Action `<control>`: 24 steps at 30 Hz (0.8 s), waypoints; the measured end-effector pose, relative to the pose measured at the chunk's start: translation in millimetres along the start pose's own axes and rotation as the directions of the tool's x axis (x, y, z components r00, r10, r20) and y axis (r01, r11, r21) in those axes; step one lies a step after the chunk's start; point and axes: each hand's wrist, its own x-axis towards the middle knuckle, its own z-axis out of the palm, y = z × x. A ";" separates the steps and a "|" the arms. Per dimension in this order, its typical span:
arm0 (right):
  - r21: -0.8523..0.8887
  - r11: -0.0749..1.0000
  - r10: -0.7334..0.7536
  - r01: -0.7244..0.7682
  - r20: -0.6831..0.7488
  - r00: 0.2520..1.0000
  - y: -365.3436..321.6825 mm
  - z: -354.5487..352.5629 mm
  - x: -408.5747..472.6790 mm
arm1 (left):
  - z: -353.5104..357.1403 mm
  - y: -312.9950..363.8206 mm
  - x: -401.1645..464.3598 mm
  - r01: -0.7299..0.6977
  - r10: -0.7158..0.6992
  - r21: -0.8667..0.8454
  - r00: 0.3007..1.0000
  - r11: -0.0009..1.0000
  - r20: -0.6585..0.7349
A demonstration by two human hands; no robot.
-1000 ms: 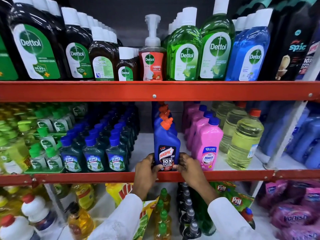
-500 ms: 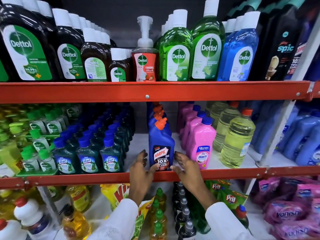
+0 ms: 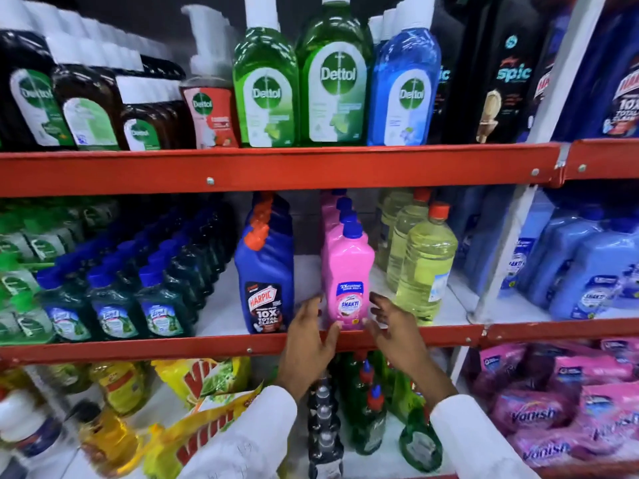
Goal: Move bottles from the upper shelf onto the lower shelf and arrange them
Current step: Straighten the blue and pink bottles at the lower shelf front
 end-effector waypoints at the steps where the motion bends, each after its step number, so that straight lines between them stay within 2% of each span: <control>1: 0.003 0.999 -0.033 0.033 0.025 0.999 1.2 -0.5 3.8 | 0.5 -0.6 4.7 0.015 -0.015 0.002 0.999 1.000 0.033; 3: 0.012 0.997 -0.072 0.071 0.041 0.997 4.1 -1.5 9.3 | 2.9 -0.8 11.0 0.046 -0.047 0.026 0.998 0.999 0.048; 6: 0.051 0.994 -0.096 0.093 0.051 0.994 10.3 -0.5 11.1 | 9.3 -3.9 12.3 0.081 -0.081 0.029 0.997 0.996 -0.005; 15: 0.058 0.995 -0.086 0.083 0.056 0.995 15.7 -0.9 11.9 | 17.3 -11.2 14.8 0.129 -0.129 0.036 0.992 0.991 -0.008; 18: 0.142 0.986 -0.091 0.085 0.036 0.995 12.2 -5.0 7.8 | 18.4 -6.4 9.8 0.125 -0.125 0.004 0.992 0.992 -0.033; 20: 0.190 0.978 -0.075 0.090 -0.083 0.994 16.1 -12.6 -3.9 | 21.6 1.0 -0.9 0.098 -0.100 -0.021 0.975 0.995 -0.200; 22: 0.175 0.978 -0.060 0.113 -0.286 0.956 27.3 -28.2 -20.9 | 29.2 15.5 -15.5 0.006 -0.002 0.010 0.912 1.000 -0.411; 24: 0.201 0.977 0.023 0.075 -0.445 0.895 42.7 -52.2 -32.2 | 45.4 34.8 -24.4 -0.106 0.118 0.052 0.883 0.993 -0.453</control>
